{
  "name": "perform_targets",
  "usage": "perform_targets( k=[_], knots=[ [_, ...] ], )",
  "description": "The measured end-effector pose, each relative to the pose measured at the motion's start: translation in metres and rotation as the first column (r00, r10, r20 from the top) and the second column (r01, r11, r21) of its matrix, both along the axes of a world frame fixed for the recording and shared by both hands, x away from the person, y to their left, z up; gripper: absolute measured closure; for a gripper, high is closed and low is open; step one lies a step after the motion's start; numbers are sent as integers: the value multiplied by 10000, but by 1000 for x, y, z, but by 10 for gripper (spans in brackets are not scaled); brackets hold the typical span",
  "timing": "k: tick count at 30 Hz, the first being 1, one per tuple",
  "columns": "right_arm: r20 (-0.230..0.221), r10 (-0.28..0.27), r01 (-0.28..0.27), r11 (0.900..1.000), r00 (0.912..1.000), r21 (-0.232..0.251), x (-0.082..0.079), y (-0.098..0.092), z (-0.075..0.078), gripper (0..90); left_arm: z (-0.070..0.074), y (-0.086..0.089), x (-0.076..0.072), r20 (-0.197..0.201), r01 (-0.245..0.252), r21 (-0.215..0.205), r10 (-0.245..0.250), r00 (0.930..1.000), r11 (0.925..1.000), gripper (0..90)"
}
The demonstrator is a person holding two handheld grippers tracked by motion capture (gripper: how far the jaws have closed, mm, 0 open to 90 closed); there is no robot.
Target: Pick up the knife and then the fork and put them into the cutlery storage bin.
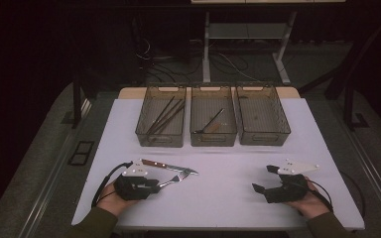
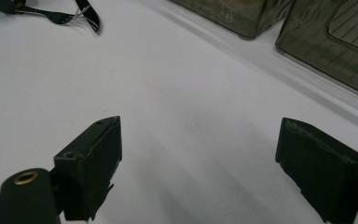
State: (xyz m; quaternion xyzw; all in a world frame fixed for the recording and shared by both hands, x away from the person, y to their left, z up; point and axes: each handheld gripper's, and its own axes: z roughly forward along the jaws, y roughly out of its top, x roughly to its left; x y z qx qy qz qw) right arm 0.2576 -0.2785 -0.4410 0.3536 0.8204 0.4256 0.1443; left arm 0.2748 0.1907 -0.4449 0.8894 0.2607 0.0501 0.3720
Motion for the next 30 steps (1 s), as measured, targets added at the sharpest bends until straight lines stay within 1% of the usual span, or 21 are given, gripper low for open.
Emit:
perform_targets(
  k=[1, 2, 3, 6, 7, 10, 13, 16, 19, 22, 23, 24, 25, 26, 28, 30],
  knots=[
    [-1, 4, -4, 10000, 10000, 8, 0, 0, 0, 145, 0, 0, 0, 76, 38, 109, -39, 10000, 9999, 734],
    [-2, 4, -4, 10000, 10000, -3, 0, 0, 0, 145, 0, -1, -1, 128, 24, 111, -25, 9999, 9999, 752],
    [-3, 3, -3, 10000, 10000, 2, 0, 0, 0, 145, 0, -2, -1, 154, 95, 194, -98, 9998, 9998, 755],
    [4, 12, -12, 10000, 10000, -8, 0, 0, 0, 145, 1, -3, -1, 196, 150, 264, -156, 9997, 9995, 764],
    [-1, 21, -21, 10000, 10000, -4, 0, 0, 0, 145, 2, -3, -1, 252, 243, 409, -253, 9994, 9989, 767],
    [5, 18, -18, 10000, 10000, -4, 0, 0, 0, 145, 2, -4, -1, 202, 175, 422, -183, 9996, 9990, 771],
    [-13, -5, 5, 10000, 10000, 18, 0, 0, 0, 145, 3, -5, 0, 68, 153, 240, -155, 9999, 9996, 772],
    [-39, -4, 4, 10000, 10000, 17, 0, 0, 0, 145, 6, -7, -1, 178, 149, 237, -153, 9997, 9996, 773],
    [-72, -59, 60, 9999, 10000, 82, 0, 0, 1, 145, 12, -9, -1, 253, -49, -127, 53, 9997, 9999, 773],
    [-162, -109, 115, 9993, 9998, 357, 2, 0, 1, 145, 16, -13, 0, 306, -109, -302, 118, 9995, 9995, 773],
    [-238, -115, 125, 9989, 9997, 446, 3, 0, 2, 145, 19, -17, 1, 348, -148, -295, 158, 9993, 9995, 772],
    [-292, -119, 136, 9981, 9995, 596, 4, 1, 2, 145, 21, -20, 1, 391, -180, -372, 195, 9990, 9991, 773],
    [-380, -127, 150, 9980, 9992, 620, 5, 2, 3, 146, 23, -24, 3, 472, -112, -339, 128, 9988, 9994, 772],
    [-459, -115, 141, 9983, 9989, 569, 7, 4, 4, 146, 25, -28, 4, 490, -112, -425, 133, 9987, 9990, 773],
    [-604, -159, 189, 9986, 9980, 493, 10, 6, 8, 146, 28, -37, 6, 599, -89, -443, 116, 9981, 9990, 772],
    [-684, -311, 353, 9975, 9972, 607, 14, 8, 11, 146, 30, -45, 8, 675, 6, -404, 21, 9977, 9992, 772]
  ],
)
